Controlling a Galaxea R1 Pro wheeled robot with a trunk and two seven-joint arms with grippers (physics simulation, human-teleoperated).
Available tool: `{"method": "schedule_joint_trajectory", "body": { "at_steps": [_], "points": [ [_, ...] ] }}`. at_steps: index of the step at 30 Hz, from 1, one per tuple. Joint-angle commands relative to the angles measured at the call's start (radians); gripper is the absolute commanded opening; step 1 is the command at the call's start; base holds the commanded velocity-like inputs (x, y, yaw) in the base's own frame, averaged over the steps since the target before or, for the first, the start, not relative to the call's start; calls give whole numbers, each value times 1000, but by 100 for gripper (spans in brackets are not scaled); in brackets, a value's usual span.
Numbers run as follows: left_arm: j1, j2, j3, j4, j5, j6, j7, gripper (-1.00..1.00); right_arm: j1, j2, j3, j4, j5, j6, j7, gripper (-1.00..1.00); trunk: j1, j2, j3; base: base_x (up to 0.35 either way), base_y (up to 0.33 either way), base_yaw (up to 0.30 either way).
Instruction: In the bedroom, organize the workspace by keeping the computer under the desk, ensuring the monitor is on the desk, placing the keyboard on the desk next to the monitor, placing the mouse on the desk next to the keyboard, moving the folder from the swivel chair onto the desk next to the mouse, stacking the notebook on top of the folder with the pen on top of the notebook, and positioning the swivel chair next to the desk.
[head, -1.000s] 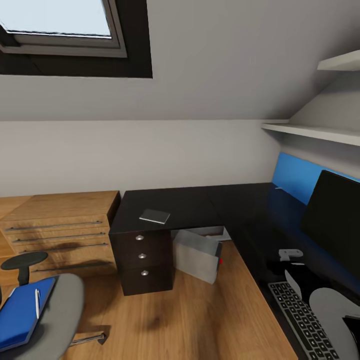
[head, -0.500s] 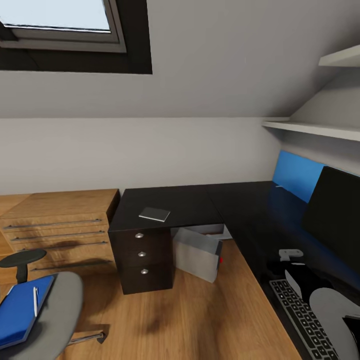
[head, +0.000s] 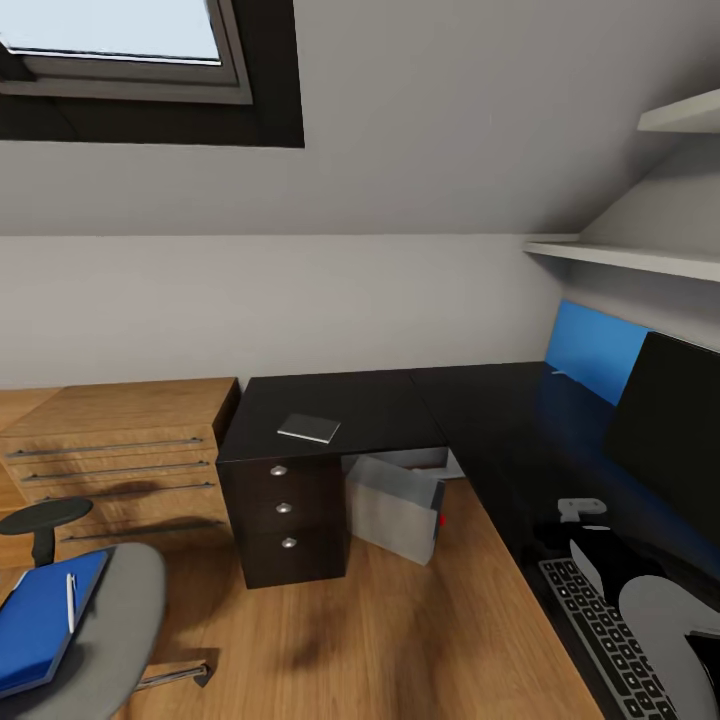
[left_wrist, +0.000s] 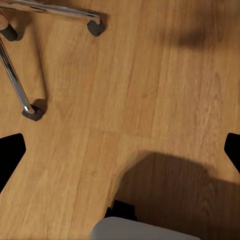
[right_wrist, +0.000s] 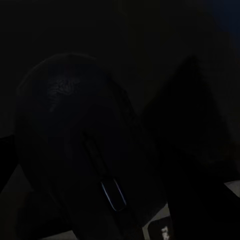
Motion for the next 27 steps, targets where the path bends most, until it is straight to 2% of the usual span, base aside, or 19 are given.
{"method": "schedule_joint_trajectory", "body": {
  "at_steps": [1,20,27],
  "points": [
    [-1,0,-9,0,4,-3,5,100,0,1,-8,-2,9,6,1,100,0,-1,-1,0,0,0],
    [-1,2,-9,0,4,-3,5,100,0,6,-15,-26,-2,8,2,100,0,-1,-1,0,0,0],
    [-1,2,-9,0,5,-3,5,100,0,47,-23,-80,-15,8,-2,100,0,-1,-1,0,0,89]
  ]
}}
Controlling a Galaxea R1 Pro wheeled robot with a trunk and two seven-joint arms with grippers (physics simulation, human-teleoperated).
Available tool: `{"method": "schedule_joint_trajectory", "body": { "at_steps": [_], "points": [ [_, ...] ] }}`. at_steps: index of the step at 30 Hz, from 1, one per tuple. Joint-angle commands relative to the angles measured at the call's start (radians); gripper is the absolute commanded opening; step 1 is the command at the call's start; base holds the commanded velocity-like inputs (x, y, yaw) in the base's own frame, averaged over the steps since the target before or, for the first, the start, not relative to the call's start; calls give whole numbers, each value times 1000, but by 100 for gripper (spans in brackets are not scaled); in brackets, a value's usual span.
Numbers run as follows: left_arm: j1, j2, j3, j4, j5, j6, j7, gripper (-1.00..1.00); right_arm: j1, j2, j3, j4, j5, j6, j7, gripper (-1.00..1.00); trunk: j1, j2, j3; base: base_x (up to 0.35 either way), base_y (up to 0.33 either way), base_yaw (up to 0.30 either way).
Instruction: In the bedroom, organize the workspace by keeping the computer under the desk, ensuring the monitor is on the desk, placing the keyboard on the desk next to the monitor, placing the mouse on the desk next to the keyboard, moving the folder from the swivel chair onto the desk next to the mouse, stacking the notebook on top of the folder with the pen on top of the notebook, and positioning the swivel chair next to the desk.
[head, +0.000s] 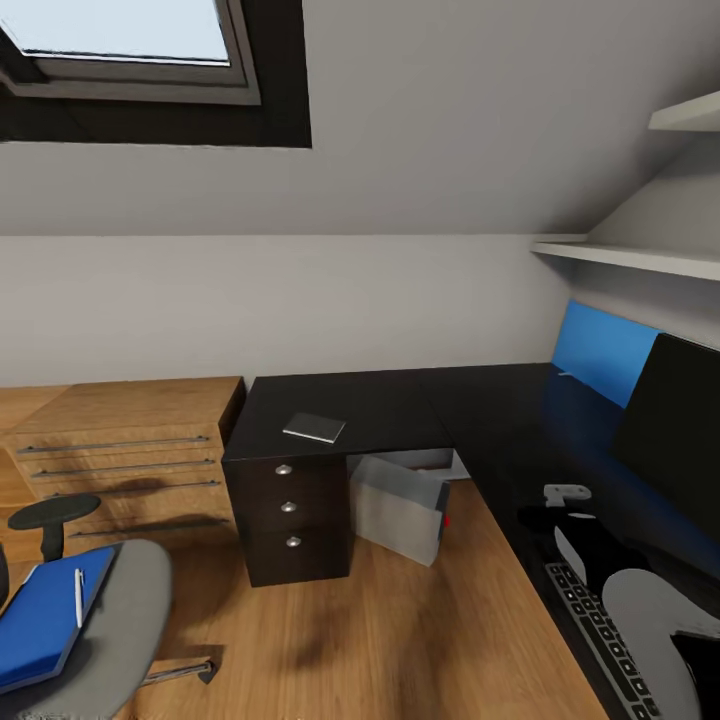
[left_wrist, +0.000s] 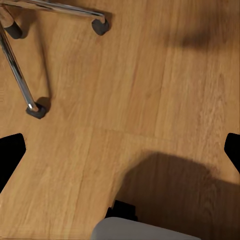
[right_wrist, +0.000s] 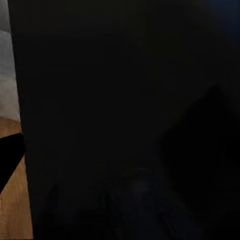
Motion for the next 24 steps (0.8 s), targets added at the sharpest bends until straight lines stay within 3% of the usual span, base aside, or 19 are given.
{"method": "schedule_joint_trajectory", "body": {
  "at_steps": [1,19,24],
  "points": [
    [-1,0,-9,1,4,-3,5,100,0,2,-7,-3,10,6,1,100,0,-1,-1,0,0,218],
    [-1,-1,-10,1,3,-1,6,100,0,11,-6,3,7,-25,2,100,0,-1,-1,0,0,260],
    [-1,-1,-10,1,3,-1,5,100,0,33,-5,19,9,-34,2,100,0,-1,-2,0,0,256]
  ]
}}
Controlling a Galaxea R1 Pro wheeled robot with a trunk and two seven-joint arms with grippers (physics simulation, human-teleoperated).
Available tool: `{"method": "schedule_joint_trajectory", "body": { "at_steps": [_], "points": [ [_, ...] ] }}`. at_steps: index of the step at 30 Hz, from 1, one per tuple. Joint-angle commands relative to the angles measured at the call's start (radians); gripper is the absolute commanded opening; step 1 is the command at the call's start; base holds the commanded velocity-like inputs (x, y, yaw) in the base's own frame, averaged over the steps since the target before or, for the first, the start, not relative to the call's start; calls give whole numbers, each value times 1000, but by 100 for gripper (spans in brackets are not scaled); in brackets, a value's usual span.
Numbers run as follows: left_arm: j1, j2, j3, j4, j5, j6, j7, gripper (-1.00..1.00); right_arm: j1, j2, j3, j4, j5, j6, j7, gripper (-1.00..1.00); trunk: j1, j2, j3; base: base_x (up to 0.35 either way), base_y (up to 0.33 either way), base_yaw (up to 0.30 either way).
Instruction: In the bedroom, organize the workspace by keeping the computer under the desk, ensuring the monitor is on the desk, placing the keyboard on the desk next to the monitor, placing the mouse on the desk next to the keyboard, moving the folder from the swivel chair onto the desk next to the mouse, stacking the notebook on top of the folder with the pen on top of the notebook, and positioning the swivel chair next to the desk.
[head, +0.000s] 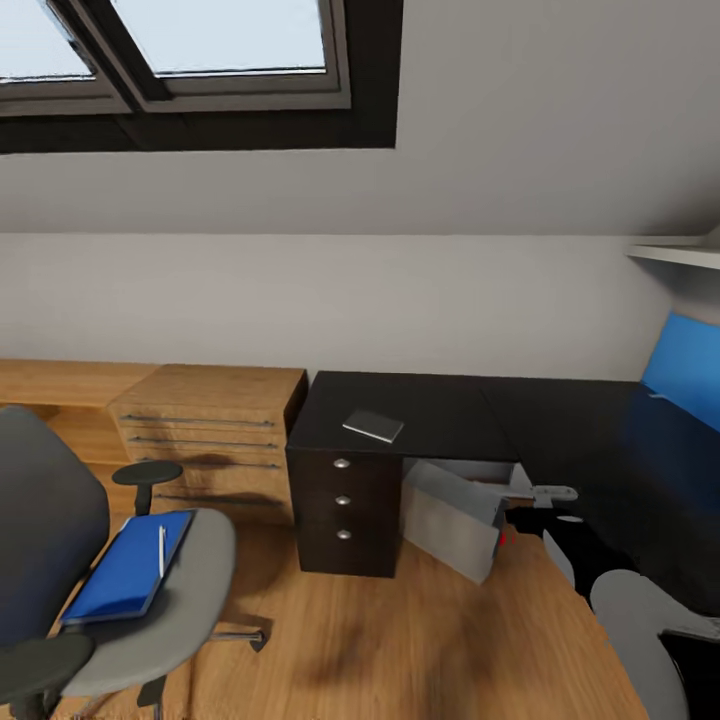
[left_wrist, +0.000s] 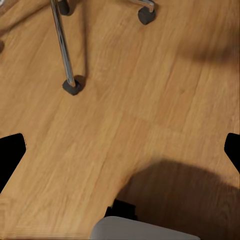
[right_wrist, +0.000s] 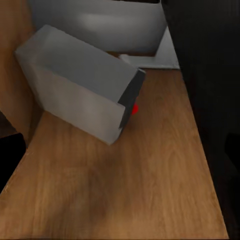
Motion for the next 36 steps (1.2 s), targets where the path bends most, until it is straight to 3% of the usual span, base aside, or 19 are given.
{"method": "schedule_joint_trajectory", "body": {
  "at_steps": [1,11,17,23,29,36],
  "points": [
    [-1,0,-9,1,4,-3,5,100,0,9,-7,4,11,-7,1,100,0,-1,-2,0,0,243],
    [-1,0,-10,1,3,-8,-5,100,0,59,-4,120,16,-185,3,100,0,-1,-7,0,0,164],
    [-1,-1,-13,-14,2,-9,-6,100,0,70,-3,210,14,-303,7,100,0,-1,-7,0,0,20],
    [-1,-3,-17,-131,-1,-1,-6,100,3,106,-3,297,15,-457,9,100,0,-1,-7,4,-4,4],
    [-1,-3,-17,-206,-1,0,-6,100,70,124,-3,314,11,-489,9,100,0,-1,-7,75,-50,0],
    [-1,-3,-14,-194,0,-4,-7,100,161,164,-4,316,-32,-503,6,100,0,-1,-7,17,-9,0]
  ]
}}
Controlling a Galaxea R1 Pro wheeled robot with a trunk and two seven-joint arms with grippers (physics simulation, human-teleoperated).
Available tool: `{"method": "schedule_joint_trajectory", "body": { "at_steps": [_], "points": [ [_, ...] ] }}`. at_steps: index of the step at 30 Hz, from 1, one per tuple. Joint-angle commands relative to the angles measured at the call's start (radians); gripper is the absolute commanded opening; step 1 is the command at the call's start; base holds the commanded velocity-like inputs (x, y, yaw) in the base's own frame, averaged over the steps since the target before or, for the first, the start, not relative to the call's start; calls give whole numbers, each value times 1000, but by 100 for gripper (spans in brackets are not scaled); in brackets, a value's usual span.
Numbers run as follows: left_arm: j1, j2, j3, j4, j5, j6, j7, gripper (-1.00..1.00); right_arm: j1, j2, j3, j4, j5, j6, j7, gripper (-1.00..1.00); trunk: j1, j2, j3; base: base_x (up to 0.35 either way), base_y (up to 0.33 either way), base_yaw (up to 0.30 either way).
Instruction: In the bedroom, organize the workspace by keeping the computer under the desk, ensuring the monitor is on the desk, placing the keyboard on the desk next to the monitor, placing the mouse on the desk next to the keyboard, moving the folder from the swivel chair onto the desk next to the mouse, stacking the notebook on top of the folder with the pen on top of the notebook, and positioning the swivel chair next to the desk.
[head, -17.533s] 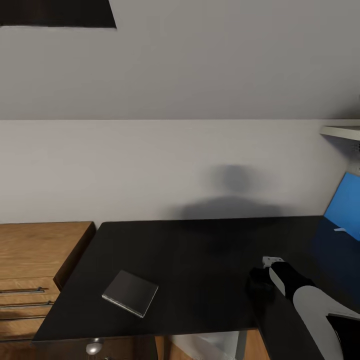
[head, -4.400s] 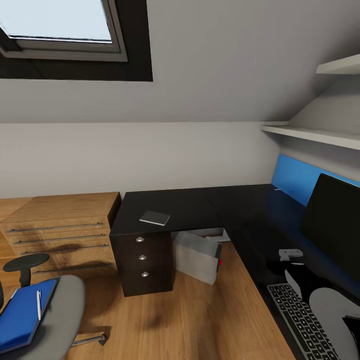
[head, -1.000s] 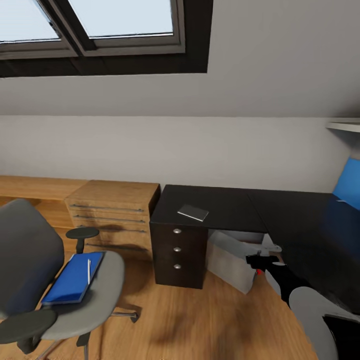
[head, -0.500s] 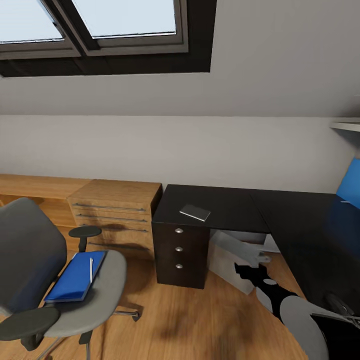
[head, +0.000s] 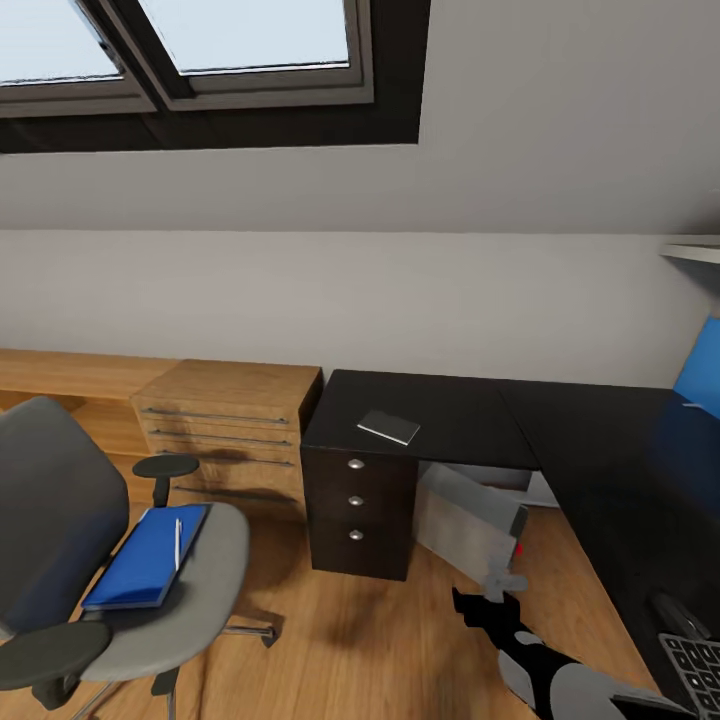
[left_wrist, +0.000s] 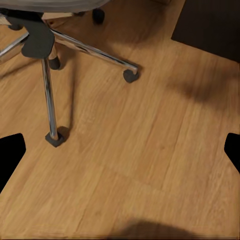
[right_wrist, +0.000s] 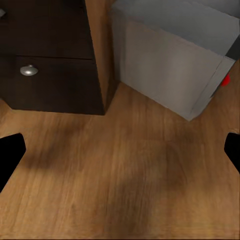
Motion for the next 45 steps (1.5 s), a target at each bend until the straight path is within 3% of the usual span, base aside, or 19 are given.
{"method": "schedule_joint_trajectory", "body": {
  "at_steps": [1,10,17,23,39,45],
  "points": [
    [-1,1,-9,11,6,-4,4,100,21,4,-9,2,0,-16,2,100,0,-1,-1,3,-2,0],
    [-1,2,-10,30,5,-6,4,100,66,26,-10,2,-45,-71,-5,100,0,-1,-1,1,0,49],
    [-1,1,-10,31,4,-7,4,100,74,17,-11,1,-117,-149,-18,100,0,-1,-1,0,0,242],
    [-1,-10,-10,33,6,-5,4,100,78,19,-11,2,-136,-171,-21,100,0,-1,-1,0,0,259],
    [-1,-20,-7,40,11,27,8,100,82,24,-10,3,-141,-175,-22,100,-61,111,49,0,0,77],
    [-1,-23,-5,41,12,32,7,100,82,25,-10,2,-142,-175,-59,100,-84,153,67,0,0,255]
  ]
}}
